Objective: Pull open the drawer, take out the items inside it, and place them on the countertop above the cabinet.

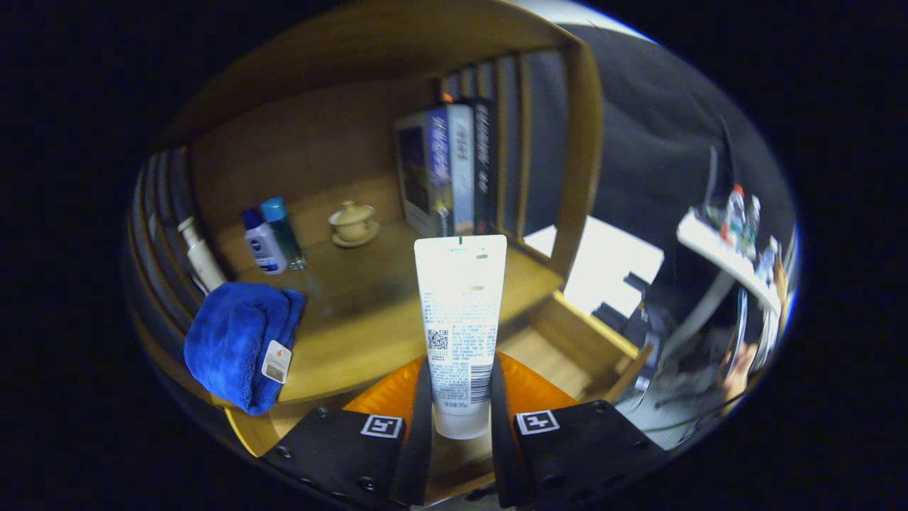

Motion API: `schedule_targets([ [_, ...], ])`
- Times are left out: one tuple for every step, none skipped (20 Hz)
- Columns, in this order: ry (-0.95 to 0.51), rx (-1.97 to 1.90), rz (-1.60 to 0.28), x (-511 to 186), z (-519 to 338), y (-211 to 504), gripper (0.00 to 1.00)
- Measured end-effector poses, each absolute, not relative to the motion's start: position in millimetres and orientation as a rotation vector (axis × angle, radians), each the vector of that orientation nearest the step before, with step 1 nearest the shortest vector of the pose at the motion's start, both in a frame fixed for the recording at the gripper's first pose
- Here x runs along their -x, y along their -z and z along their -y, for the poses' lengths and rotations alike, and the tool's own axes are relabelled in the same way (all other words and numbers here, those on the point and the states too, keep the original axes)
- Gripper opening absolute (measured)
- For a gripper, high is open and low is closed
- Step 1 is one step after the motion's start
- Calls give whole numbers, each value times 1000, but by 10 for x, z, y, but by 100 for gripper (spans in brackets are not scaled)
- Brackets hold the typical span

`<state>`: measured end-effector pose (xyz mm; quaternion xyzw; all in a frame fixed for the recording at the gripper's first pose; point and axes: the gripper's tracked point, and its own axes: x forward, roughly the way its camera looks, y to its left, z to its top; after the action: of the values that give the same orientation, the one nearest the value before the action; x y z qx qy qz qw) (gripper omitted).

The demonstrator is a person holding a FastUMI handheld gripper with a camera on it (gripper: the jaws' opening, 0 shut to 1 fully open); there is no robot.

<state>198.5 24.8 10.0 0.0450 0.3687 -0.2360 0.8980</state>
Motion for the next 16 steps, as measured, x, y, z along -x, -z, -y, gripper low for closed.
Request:
schedule_targets([
  [443, -62, -728, -2166, -290, -129, 44],
  [389, -63, -709, -2318, -367, -120, 45],
  [332, -84, -701, -2457, -455, -81, 44],
  [265, -102, -697, -2583, -554, -23, 44],
  [213, -113, -692, -2708, -618, 31, 45],
  [183, -112, -689, -2822, -661, 71, 44],
  [167, -99, -695, -2958, -679, 143, 44],
  [157, -81, -713, -3045, -683, 225, 44],
  [144, -63, -756, -3102, -683, 367, 44],
  [129, -58, -788, -3134, -703, 469, 44],
  [120, -60, -822, -3176, -730, 598, 45],
  [113, -62, -828, -3194, -728, 614, 45],
  [108, -62, -817, -3261, -721, 626, 46],
  [103, -70, -826, -3244, -711, 645, 47],
  [107, -75, -828, -3255, -701, 660, 48],
  [107, -75, -835, -3263, -699, 691, 51],
])
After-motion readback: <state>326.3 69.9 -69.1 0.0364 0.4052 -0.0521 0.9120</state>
